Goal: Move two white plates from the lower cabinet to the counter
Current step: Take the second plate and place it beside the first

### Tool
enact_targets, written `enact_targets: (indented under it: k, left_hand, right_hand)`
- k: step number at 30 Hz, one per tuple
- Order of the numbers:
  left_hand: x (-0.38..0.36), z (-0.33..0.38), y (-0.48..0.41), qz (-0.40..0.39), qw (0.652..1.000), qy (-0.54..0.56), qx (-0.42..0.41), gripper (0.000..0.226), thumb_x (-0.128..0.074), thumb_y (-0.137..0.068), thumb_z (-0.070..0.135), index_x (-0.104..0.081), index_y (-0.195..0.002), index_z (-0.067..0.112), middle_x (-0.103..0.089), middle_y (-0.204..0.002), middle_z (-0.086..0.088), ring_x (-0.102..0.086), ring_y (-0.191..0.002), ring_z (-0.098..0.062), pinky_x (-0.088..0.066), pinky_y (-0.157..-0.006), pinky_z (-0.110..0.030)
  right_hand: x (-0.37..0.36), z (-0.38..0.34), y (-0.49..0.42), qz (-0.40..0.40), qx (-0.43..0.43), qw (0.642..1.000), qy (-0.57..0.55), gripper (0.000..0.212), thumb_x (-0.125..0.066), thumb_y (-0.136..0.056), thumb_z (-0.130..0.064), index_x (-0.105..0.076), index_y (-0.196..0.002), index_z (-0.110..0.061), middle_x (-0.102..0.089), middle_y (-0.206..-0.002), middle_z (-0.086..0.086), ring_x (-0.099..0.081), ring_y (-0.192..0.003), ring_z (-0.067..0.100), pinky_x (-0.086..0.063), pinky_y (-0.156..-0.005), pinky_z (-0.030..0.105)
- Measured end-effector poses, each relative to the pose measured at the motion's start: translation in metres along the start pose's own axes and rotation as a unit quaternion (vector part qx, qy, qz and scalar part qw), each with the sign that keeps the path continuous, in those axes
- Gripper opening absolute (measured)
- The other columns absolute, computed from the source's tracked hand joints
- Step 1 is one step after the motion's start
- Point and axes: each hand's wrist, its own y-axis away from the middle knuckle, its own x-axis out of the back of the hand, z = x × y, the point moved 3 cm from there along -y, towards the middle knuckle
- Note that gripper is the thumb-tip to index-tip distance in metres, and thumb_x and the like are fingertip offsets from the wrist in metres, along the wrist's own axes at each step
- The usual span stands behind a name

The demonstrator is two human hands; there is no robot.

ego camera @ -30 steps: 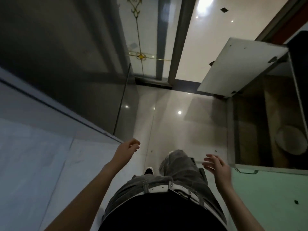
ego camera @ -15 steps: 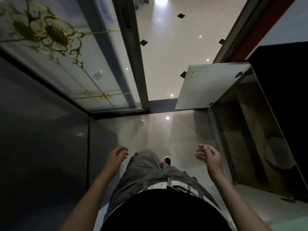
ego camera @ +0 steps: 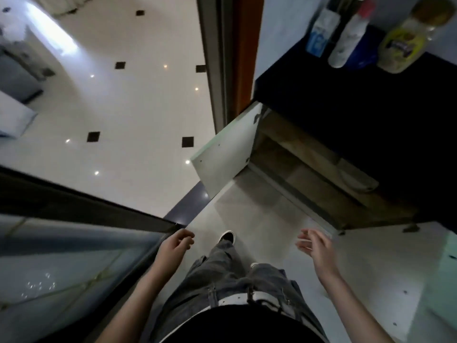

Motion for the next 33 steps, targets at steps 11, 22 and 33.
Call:
enact_targets:
  k: [11, 22, 33]
  left_hand:
    - [-0.073, 0.137, -0.151, -0.232, 0.943, -0.193, -0.141, 0.022, -0.052, -0.096, 0.006, -0.068, -0.092, 0.022, -0.074, -0.088, 0.001, -0.067, -0.085, -0.012, -0.047, -0.075, -0.017]
    - [-0.347, 0.162, -0.307, -0.295, 0.923, -0.140, -0.203, 0.015, -0.052, -0.099, 0.015, -0.066, -0.100, 0.020, -0.070, -0.093, -0.003, -0.066, -0.092, -0.022, -0.050, -0.087, -0.039]
    - [-0.585, 0.197, -0.431, -0.317, 0.915, 0.034, -0.246, 0.010, -0.051, -0.099, 0.011, -0.058, -0.095, 0.018, -0.069, -0.080, -0.007, -0.068, -0.067, -0.018, -0.060, -0.062, -0.027]
  right_hand:
    - [0.040, 0.001, -0.043, 0.242, -0.010, 0.948, -0.207, 0.024, -0.046, -0.097, -0.006, -0.069, -0.089, -0.007, -0.070, -0.079, 0.009, -0.068, -0.066, 0.019, -0.060, -0.063, 0.023]
    - [0.126, 0.077, -0.265, 0.303, 0.032, 0.935, -0.182, 0.022, -0.043, -0.099, -0.004, -0.065, -0.098, -0.007, -0.068, -0.083, 0.011, -0.064, -0.061, 0.016, -0.052, -0.051, 0.019]
    - [0.202, 0.151, -0.466, 0.285, 0.044, 0.943, -0.164, 0.028, -0.043, -0.103, -0.034, -0.058, -0.108, -0.011, -0.070, -0.085, 0.009, -0.066, -0.060, 0.024, -0.055, -0.059, 0.034]
